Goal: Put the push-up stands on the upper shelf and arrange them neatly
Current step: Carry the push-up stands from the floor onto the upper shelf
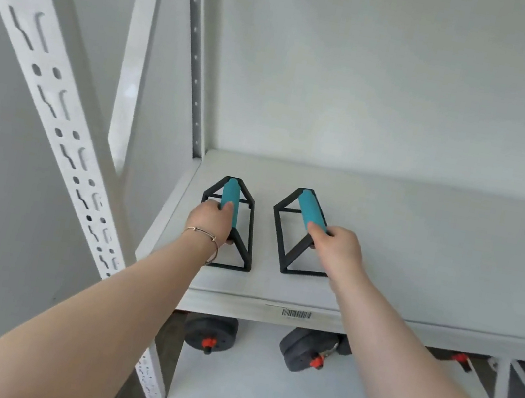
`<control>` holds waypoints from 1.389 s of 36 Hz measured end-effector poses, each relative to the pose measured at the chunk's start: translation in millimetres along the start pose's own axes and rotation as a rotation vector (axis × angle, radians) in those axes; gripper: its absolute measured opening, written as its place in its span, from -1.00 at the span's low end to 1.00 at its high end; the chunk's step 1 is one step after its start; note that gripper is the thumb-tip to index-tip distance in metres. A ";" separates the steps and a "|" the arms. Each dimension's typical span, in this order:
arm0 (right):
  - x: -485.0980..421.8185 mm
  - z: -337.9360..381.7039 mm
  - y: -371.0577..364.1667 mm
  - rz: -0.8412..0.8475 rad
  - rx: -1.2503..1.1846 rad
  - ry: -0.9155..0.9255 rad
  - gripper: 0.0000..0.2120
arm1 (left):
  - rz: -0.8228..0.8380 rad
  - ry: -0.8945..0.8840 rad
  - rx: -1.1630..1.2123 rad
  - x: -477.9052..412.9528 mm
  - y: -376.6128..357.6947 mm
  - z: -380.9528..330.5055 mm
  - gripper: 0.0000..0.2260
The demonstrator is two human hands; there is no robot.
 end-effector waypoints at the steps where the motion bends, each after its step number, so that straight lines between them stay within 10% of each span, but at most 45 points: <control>1: -2.2 -2.6 -0.9 0.001 -0.005 -0.002 -0.62 | 0.009 0.006 0.008 -3.0 -2.3 2.1 -0.66; 18: 17.6 -42.6 24.7 -0.005 0.125 0.352 -0.49 | -0.286 -0.271 -0.468 64.3 -21.6 -27.3 -0.52; 32: 67.9 -245.0 170.3 -0.133 0.353 0.787 -0.42 | -0.026 -0.414 -0.781 291.6 -230.5 -63.5 -0.41; 50: 17.5 -721.7 100.5 0.152 0.736 0.164 -0.37 | 0.609 0.034 -0.801 411.5 -541.8 249.3 -0.35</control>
Point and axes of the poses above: each hand's wrist, its own x-axis away from the middle knuckle, its own y-axis out of the back of the hand, z = x × y, the point moved 7 cm from there along -x, towards the middle knuckle, and after that the axes turned 12 degrees about -y, right-handed, at the moved point
